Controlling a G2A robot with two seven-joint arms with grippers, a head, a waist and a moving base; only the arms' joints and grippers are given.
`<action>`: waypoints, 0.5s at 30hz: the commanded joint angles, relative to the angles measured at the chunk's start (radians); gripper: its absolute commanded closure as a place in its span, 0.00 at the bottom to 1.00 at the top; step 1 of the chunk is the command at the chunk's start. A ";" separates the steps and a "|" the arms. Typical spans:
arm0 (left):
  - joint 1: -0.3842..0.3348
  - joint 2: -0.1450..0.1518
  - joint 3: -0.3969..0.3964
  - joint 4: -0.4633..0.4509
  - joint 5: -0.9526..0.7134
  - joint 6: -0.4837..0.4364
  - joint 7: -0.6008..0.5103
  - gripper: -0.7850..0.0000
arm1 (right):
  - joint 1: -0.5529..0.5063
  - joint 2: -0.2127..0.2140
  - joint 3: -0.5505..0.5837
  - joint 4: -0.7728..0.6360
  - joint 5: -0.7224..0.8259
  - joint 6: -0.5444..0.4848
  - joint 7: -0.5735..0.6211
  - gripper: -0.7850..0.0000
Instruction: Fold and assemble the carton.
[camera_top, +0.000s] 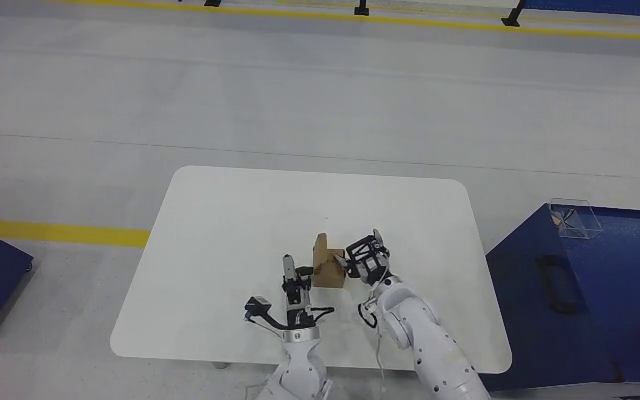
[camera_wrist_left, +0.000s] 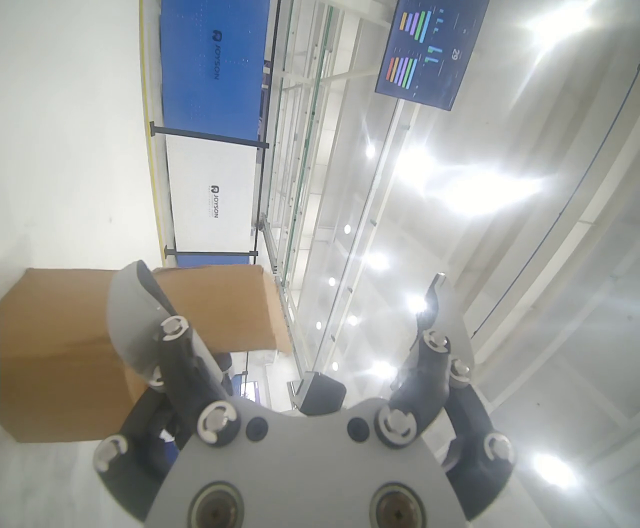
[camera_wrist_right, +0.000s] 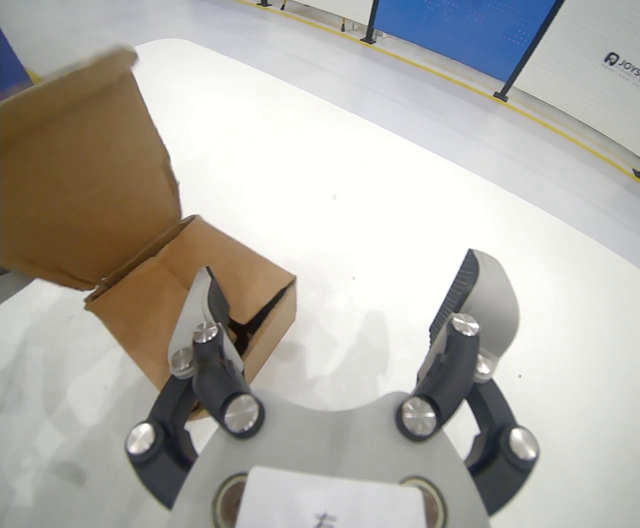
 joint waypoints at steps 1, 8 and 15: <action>-0.009 -0.004 0.006 0.010 -0.010 0.003 -0.014 0.00 | -0.015 0.004 0.037 -0.020 0.042 -0.003 -0.006 0.00; -0.039 -0.017 0.025 0.058 -0.011 0.076 -0.059 0.00 | -0.040 0.025 0.145 -0.035 0.099 -0.044 0.053 0.00; -0.023 -0.010 0.041 0.042 -0.008 0.045 -0.090 0.00 | 0.006 0.018 0.100 0.045 0.090 -0.081 0.083 0.00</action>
